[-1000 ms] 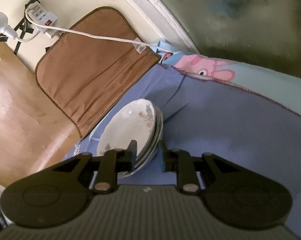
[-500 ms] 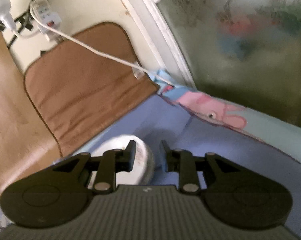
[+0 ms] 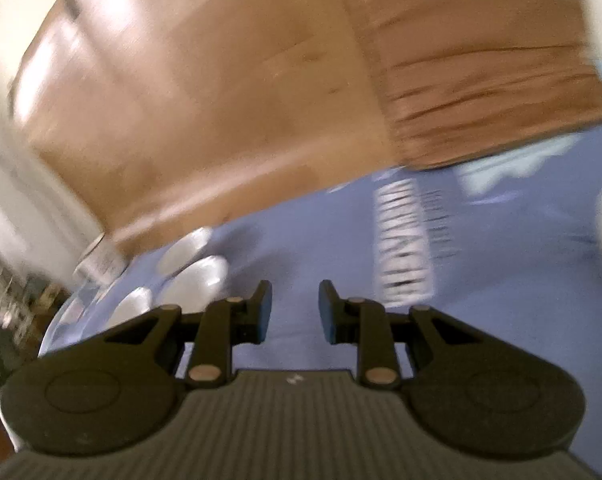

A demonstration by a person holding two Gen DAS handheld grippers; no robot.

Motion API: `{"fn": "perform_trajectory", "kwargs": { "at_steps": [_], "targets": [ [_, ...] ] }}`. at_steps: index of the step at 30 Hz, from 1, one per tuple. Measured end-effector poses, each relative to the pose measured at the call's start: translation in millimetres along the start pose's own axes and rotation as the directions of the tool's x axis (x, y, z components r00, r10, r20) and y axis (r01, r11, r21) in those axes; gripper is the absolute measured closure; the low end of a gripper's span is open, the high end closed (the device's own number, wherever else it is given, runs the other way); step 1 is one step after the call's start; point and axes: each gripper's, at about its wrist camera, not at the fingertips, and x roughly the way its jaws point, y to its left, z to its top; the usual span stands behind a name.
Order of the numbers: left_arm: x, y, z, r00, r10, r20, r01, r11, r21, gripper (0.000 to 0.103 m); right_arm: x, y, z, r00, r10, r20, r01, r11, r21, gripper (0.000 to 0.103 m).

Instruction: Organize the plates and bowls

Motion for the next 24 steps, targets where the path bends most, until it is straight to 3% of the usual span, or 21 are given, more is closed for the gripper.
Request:
{"fn": "perform_trajectory", "kwargs": {
  "at_steps": [5, 13, 19, 24],
  "targets": [
    [13, 20, 3, 1.000, -0.008, 0.012, 0.009, 0.996, -0.087, 0.067, 44, 31, 10, 0.999, 0.008, -0.054, -0.010, 0.999, -0.040, 0.074],
    [22, 13, 0, 0.997, 0.063, 0.055, -0.063, 0.998, 0.009, 0.070, 87, 50, 14, 0.995, -0.009, -0.100, 0.003, 0.998, -0.060, 0.075],
    [24, 14, -1, 0.994, 0.091, 0.053, -0.092, 0.996, 0.014, 0.083, 107, 53, 10, 0.991, -0.040, -0.124, 0.032, 0.998, -0.061, 0.089],
    [24, 17, -2, 0.997, 0.071, 0.023, -0.071, 0.997, -0.004, 0.087, 101, 52, 7, 0.994, -0.040, -0.106, 0.033, 0.997, -0.068, 0.092]
  ]
}}
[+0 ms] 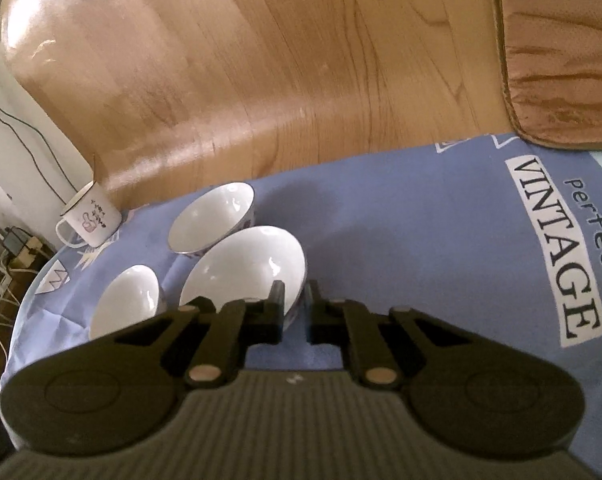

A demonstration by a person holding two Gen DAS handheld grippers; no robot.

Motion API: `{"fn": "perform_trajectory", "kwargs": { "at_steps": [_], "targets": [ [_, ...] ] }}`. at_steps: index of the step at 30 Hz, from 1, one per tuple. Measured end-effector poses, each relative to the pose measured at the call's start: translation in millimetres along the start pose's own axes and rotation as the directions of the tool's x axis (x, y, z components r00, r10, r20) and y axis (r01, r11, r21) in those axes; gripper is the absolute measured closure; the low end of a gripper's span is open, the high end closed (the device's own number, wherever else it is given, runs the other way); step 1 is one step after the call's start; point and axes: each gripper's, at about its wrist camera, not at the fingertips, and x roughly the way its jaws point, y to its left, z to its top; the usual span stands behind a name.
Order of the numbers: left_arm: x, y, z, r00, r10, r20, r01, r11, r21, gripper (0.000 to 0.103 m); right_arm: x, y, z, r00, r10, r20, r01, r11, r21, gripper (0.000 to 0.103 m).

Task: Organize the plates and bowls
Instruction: 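Grasp a white floral bowl by its rim with the right gripper and carry it beside the plate stack, then release the bowl and swing the right gripper back toward the remaining bowls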

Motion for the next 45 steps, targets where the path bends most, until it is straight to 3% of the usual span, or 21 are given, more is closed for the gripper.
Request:
{"fn": "perform_trajectory", "kwargs": {
  "at_steps": [3, 5, 8, 16, 22, 28, 35, 38, 41, 43, 45],
  "targets": [
    [0, 3, -2, 1.000, -0.026, -0.017, 0.025, 1.000, -0.015, 0.087, -10, -2, -5, 1.000, -0.011, 0.020, 0.011, 1.000, -0.011, 0.097],
    [2, 3, -4, 0.998, -0.058, -0.034, 0.058, 0.998, -0.018, 0.097, -16, -7, -9, 1.000, -0.008, 0.020, 0.008, 1.000, -0.007, 0.098],
    [5, -5, -10, 0.990, -0.117, -0.073, 0.118, 0.993, 0.004, 0.097, -31, -17, -18, 0.999, -0.021, 0.033, 0.021, 1.000, 0.008, 0.098],
    [12, -66, -33, 0.948, -0.239, -0.212, 0.264, 0.959, 0.099, 0.094, -92, -58, -46, 0.986, -0.110, 0.126, 0.103, 0.993, 0.059, 0.098],
    [27, -130, -48, 0.910, -0.279, -0.307, 0.322, 0.942, 0.098, 0.094, -133, -93, -59, 0.954, -0.221, 0.200, 0.203, 0.973, 0.110, 0.098],
    [39, -182, -67, 0.885, -0.276, -0.374, 0.346, 0.929, 0.134, 0.093, -164, -131, -67, 0.917, -0.318, 0.241, 0.279, 0.943, 0.184, 0.097],
    [28, -196, -69, 0.913, -0.249, -0.324, 0.323, 0.926, 0.195, 0.078, -168, -154, -74, 0.894, -0.357, 0.271, 0.282, 0.918, 0.278, 0.085],
    [13, -185, -61, 0.928, -0.255, -0.273, 0.316, 0.925, 0.209, 0.078, -176, -145, -76, 0.858, -0.382, 0.342, 0.299, 0.915, 0.273, 0.081],
    [-4, -165, -54, 0.946, -0.247, -0.211, 0.293, 0.929, 0.227, 0.078, -184, -130, -76, 0.836, -0.372, 0.404, 0.302, 0.926, 0.228, 0.081],
    [-15, -146, -53, 0.961, -0.221, -0.163, 0.257, 0.934, 0.250, 0.078, -185, -118, -76, 0.837, -0.340, 0.429, 0.287, 0.940, 0.185, 0.081],
    [-25, -123, -53, 0.975, -0.179, -0.133, 0.208, 0.942, 0.264, 0.078, -180, -106, -73, 0.857, -0.293, 0.423, 0.261, 0.956, 0.131, 0.081]
  ]
}}
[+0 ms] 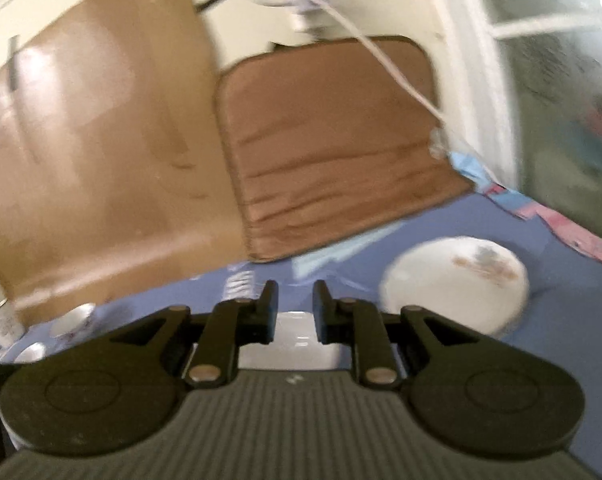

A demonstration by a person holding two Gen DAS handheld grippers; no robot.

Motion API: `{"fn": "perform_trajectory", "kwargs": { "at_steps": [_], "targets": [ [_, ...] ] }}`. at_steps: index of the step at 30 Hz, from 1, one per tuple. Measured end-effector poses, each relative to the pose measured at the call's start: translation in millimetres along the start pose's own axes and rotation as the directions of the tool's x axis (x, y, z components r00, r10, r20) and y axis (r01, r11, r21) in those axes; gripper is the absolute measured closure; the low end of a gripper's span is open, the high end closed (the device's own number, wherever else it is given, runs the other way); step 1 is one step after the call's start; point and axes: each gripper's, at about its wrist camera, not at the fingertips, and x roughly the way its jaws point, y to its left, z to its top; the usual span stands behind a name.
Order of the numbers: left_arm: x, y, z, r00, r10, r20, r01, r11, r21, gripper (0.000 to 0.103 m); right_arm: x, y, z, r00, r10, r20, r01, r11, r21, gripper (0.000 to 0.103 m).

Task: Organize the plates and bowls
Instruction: 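Release the bowl and swing the right gripper back toward the remaining bowls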

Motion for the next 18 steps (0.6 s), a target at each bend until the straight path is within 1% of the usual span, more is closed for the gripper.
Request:
{"fn": "perform_trajectory", "kwargs": {
  "at_steps": [2, 3, 4, 5, 7, 9, 10, 12, 13, 14, 17, 18],
  "targets": [
    [-14, 27, -10, 0.999, 0.039, 0.006, -0.039, 0.999, -0.012, 0.078, 6, 17, -2, 0.996, 0.071, -0.052, -0.073, 0.997, -0.028, 0.081],
    [-22, 40, -14, 0.998, 0.056, 0.007, -0.056, 0.998, -0.021, 0.078, 10, 27, -4, 0.990, 0.110, -0.084, -0.113, 0.993, -0.034, 0.081],
    [-28, 51, -17, 0.998, 0.068, 0.008, -0.067, 0.997, -0.029, 0.078, 15, 39, -8, 0.981, 0.152, -0.123, -0.158, 0.987, -0.041, 0.081],
    [-36, 66, -21, 0.996, 0.094, 0.011, -0.093, 0.995, -0.041, 0.078, 21, 53, -13, 0.968, 0.191, -0.163, -0.202, 0.978, -0.051, 0.081],
    [-51, 91, -26, 0.990, 0.137, 0.018, -0.136, 0.989, -0.063, 0.078, 34, 78, -22, 0.933, 0.255, -0.252, -0.280, 0.958, -0.066, 0.081],
    [-63, 113, -30, 0.984, 0.178, 0.024, -0.175, 0.981, -0.087, 0.078, 51, 103, -32, 0.875, 0.317, -0.365, -0.356, 0.934, -0.043, 0.080],
    [-70, 124, -32, 0.979, 0.200, 0.029, -0.196, 0.975, -0.100, 0.078, 62, 114, -38, 0.841, 0.341, -0.420, -0.383, 0.923, -0.018, 0.080],
    [-81, 146, -37, 0.968, 0.248, 0.039, -0.240, 0.961, -0.134, 0.078, 79, 133, -51, 0.778, 0.359, -0.516, -0.399, 0.916, 0.036, 0.080],
    [-86, 157, -37, 0.962, 0.269, 0.046, -0.259, 0.953, -0.159, 0.078, 86, 140, -56, 0.753, 0.363, -0.549, -0.398, 0.916, 0.059, 0.080],
    [-90, 169, -36, 0.958, 0.283, 0.049, -0.269, 0.943, -0.198, 0.078, 93, 145, -60, 0.733, 0.370, -0.571, -0.399, 0.914, 0.080, 0.080],
    [-95, 203, -27, 0.955, 0.293, 0.054, -0.261, 0.911, -0.319, 0.078, 101, 166, -56, 0.730, 0.375, -0.572, -0.403, 0.911, 0.084, 0.080],
    [-94, 212, -23, 0.947, 0.315, 0.059, -0.276, 0.895, -0.350, 0.078, 105, 170, -52, 0.725, 0.389, -0.568, -0.407, 0.908, 0.102, 0.080]
  ]
}}
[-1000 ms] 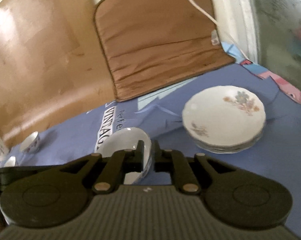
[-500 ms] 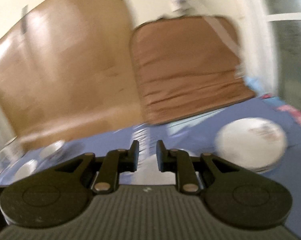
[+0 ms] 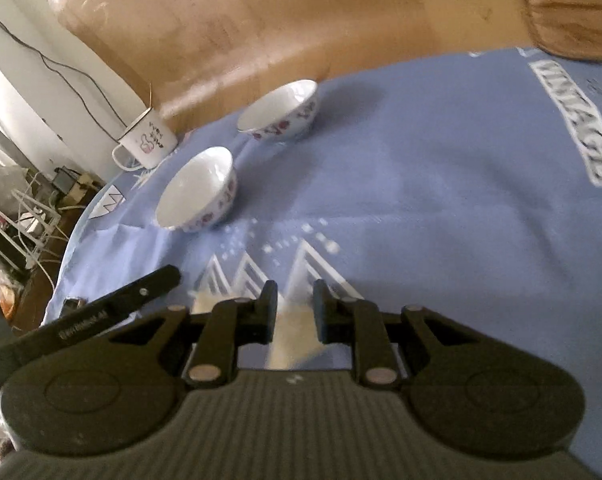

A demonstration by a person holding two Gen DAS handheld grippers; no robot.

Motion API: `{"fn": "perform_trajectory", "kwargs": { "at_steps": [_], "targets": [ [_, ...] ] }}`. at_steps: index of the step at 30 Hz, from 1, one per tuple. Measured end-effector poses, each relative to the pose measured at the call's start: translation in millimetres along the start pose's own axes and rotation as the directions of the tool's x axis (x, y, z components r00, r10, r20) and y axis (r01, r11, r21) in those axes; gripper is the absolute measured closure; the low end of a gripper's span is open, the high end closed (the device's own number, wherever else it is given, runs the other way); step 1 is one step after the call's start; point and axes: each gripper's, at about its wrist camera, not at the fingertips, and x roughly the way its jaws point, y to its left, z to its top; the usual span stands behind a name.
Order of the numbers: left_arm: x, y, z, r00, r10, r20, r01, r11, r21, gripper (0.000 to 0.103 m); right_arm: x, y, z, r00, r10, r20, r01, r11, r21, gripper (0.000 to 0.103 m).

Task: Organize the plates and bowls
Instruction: 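Release the bowl and swing the right gripper back toward the remaining bowls, then grasp another white floral bowl by its rim with the right gripper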

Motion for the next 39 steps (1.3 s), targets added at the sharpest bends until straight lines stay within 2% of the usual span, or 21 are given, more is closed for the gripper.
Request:
{"fn": "perform_trajectory", "kwargs": {
  "at_steps": [2, 6, 9, 13, 15, 17, 21, 24, 26, 28, 31, 39],
  "targets": [
    [6, 9, 3, 0.999, 0.034, 0.023, -0.033, 0.999, -0.035, 0.079, 7, 5, 14, 1.000, 0.031, 0.006, -0.031, 0.999, 0.041, 0.080],
    [8, 16, 4, 0.999, 0.016, 0.047, -0.013, 0.997, -0.072, 0.079, 21, 24, 32, 0.999, 0.035, 0.031, -0.037, 0.998, 0.060, 0.079],
    [7, 19, 3, 0.998, 0.008, 0.055, -0.003, 0.996, -0.087, 0.079, 39, 35, 39, 0.999, 0.035, 0.014, -0.036, 0.997, 0.074, 0.079],
    [1, 28, 4, 0.996, -0.037, 0.084, 0.048, 0.991, -0.125, 0.077, 54, 45, 44, 1.000, 0.025, 0.006, -0.026, 0.998, 0.063, 0.079],
    [1, 29, 4, 0.994, -0.054, 0.093, 0.066, 0.989, -0.129, 0.077, 61, 46, 46, 1.000, 0.014, -0.006, -0.013, 0.997, 0.070, 0.082],
    [-1, 28, 3, 0.993, -0.062, 0.098, 0.074, 0.990, -0.121, 0.077, 65, 42, 48, 1.000, -0.007, -0.021, 0.009, 0.997, 0.076, 0.094],
    [-1, 25, 3, 0.990, -0.091, 0.103, 0.102, 0.989, -0.106, 0.077, 52, 38, 45, 1.000, 0.005, -0.031, -0.003, 0.997, 0.078, 0.096],
    [0, 20, 2, 0.983, -0.164, 0.086, 0.172, 0.981, -0.093, 0.068, 40, 39, 39, 0.999, 0.012, -0.039, -0.010, 0.998, 0.055, 0.095],
    [-2, 13, 0, 0.981, -0.174, 0.083, 0.179, 0.982, -0.058, 0.066, 33, 38, 33, 0.998, 0.025, -0.049, -0.022, 0.998, 0.054, 0.095],
    [1, 6, -2, 0.984, -0.167, 0.060, 0.169, 0.986, -0.017, 0.069, 27, 37, 27, 0.998, 0.040, -0.054, -0.037, 0.998, 0.057, 0.095],
    [8, -7, -7, 0.985, -0.174, 0.001, 0.174, 0.984, 0.037, 0.091, 12, 32, 16, 0.997, 0.058, -0.051, -0.054, 0.996, 0.070, 0.094],
    [4, -51, -26, 0.972, -0.216, -0.096, 0.226, 0.969, 0.101, 0.092, -25, 22, -5, 0.998, -0.033, 0.050, 0.033, 0.999, 0.018, 0.095]
  ]
}}
